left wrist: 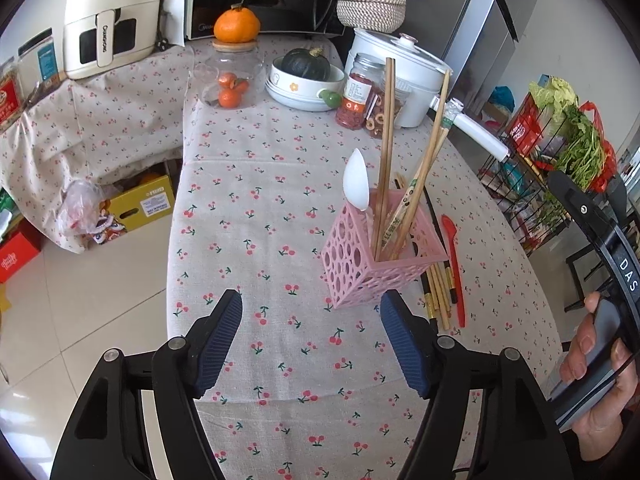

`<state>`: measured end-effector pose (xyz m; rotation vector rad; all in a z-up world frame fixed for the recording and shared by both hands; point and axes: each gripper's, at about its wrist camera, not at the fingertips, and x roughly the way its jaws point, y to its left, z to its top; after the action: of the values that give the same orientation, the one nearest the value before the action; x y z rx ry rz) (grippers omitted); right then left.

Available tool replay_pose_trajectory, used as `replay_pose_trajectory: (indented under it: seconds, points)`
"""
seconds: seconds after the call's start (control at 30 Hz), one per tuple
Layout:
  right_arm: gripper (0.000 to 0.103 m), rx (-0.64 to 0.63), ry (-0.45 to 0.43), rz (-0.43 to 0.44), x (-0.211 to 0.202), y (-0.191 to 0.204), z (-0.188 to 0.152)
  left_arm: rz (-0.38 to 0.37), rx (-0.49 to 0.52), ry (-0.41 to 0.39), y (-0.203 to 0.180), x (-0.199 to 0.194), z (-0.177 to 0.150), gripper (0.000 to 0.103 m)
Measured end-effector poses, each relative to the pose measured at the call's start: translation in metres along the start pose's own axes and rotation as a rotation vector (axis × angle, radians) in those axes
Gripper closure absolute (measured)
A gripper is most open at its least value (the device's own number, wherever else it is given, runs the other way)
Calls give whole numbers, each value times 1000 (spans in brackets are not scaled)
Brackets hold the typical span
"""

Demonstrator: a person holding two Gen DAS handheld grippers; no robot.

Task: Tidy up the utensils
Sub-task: 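Lower the single wooden chopstick into the basket and open the right tool, then grasp the red spoon by its handle with the right tool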

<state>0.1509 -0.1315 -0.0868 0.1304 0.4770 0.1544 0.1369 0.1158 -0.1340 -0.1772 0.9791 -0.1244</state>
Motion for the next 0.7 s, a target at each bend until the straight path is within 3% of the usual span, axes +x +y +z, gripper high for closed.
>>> replay_pose_trajectory:
  seconds: [0.13, 0.37, 0.7]
  points:
    - [11, -29, 60, -12, -3, -20, -3, -7, 5, 27, -12, 6, -5, 24]
    - [9, -32, 194, 3, 8, -51, -13, -20, 16, 49, -30, 20, -11, 21]
    - [9, -14, 331, 4, 49, -86, -35, -25, 61, 18, -41, 41, -21, 21]
